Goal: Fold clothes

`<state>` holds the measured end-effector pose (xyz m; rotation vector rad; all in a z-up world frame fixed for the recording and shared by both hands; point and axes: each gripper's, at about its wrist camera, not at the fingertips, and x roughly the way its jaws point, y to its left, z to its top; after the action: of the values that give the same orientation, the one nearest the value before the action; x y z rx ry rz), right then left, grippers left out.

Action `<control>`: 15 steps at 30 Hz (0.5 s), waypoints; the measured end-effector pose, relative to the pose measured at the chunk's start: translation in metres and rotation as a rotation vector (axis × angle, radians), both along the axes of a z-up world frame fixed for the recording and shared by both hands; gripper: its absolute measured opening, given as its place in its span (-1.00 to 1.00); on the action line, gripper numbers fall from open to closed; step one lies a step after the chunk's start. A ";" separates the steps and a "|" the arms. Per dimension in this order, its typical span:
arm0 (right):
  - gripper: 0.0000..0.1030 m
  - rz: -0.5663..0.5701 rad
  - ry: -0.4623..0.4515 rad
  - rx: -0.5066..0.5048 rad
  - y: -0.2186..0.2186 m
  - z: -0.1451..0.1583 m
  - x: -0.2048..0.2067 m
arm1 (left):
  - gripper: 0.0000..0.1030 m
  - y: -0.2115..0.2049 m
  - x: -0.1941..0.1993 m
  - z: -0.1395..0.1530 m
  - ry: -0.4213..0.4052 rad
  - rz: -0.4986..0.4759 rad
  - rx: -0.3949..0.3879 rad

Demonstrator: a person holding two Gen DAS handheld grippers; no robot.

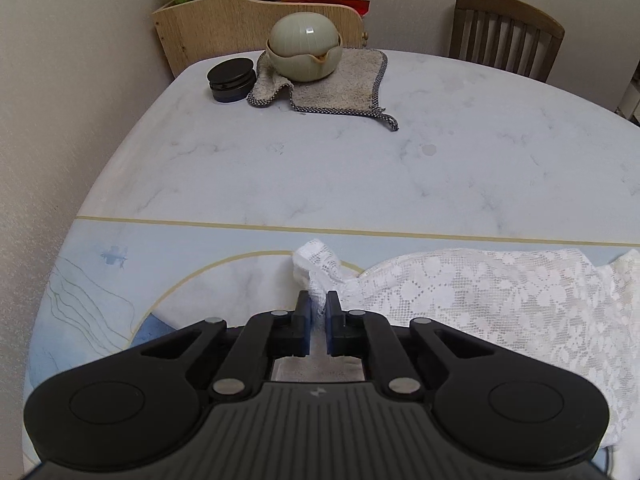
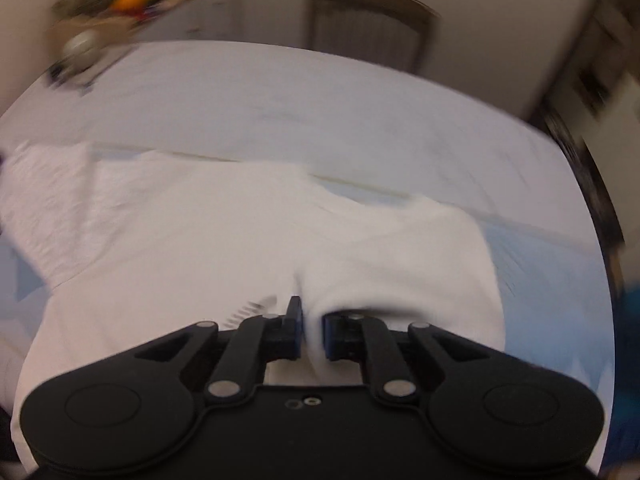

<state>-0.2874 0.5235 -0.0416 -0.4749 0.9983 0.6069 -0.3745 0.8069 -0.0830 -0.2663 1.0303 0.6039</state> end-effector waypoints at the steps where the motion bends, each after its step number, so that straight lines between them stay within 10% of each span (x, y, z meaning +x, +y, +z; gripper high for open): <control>1: 1.00 0.043 -0.001 -0.018 0.014 -0.005 -0.005 | -0.89 0.000 0.000 0.001 -0.003 -0.004 -0.004; 8: 1.00 0.187 0.025 -0.153 0.067 -0.060 -0.005 | -0.89 0.001 -0.004 -0.004 0.017 -0.015 -0.019; 15: 1.00 0.184 0.087 -0.067 0.047 -0.022 0.003 | -0.89 0.004 -0.006 -0.013 0.037 -0.015 -0.033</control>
<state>-0.2839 0.5704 -0.0639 -0.6084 1.0674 0.7653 -0.3805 0.8112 -0.0957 -0.2773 1.0781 0.5805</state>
